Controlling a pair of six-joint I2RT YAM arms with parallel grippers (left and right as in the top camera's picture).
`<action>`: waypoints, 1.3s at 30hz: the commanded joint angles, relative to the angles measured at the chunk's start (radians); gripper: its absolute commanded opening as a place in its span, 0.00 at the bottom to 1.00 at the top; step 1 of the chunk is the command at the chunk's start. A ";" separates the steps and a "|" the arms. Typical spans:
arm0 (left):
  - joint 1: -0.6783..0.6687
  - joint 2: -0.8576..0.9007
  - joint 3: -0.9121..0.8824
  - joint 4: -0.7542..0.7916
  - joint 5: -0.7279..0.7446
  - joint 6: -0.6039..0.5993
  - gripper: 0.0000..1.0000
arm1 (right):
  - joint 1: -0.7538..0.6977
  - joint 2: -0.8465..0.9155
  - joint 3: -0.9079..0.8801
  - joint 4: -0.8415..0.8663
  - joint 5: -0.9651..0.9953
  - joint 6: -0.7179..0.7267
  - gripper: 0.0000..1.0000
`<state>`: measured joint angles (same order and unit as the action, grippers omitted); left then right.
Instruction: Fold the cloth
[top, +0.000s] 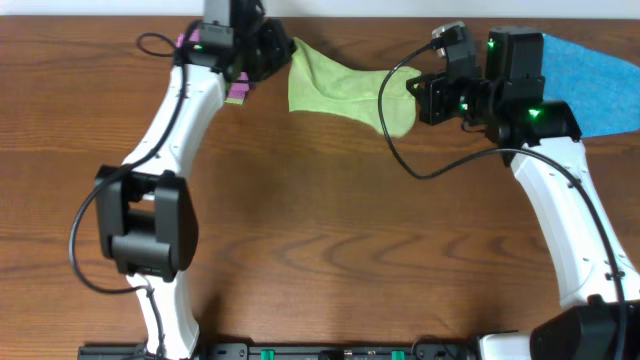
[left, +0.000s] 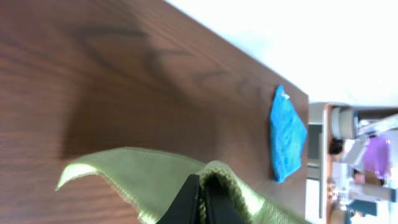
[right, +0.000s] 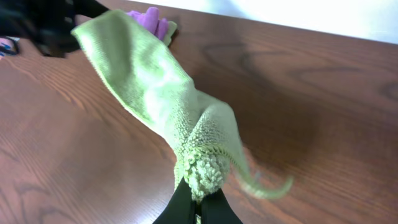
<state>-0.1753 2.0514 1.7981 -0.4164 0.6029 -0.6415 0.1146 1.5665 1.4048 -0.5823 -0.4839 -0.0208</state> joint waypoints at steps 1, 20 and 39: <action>0.005 -0.048 0.018 -0.098 -0.008 0.099 0.06 | 0.005 -0.010 0.001 -0.043 -0.007 0.008 0.02; -0.114 -0.044 0.017 -0.736 -0.090 0.287 0.06 | 0.016 -0.010 -0.031 -0.523 0.013 -0.090 0.02; -0.231 -0.044 -0.175 -0.937 -0.137 0.429 0.06 | 0.109 -0.010 -0.182 -0.586 0.009 -0.089 0.82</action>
<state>-0.3794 2.0075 1.6661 -1.3529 0.4778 -0.2417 0.2115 1.5665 1.2274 -1.1709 -0.4709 -0.0990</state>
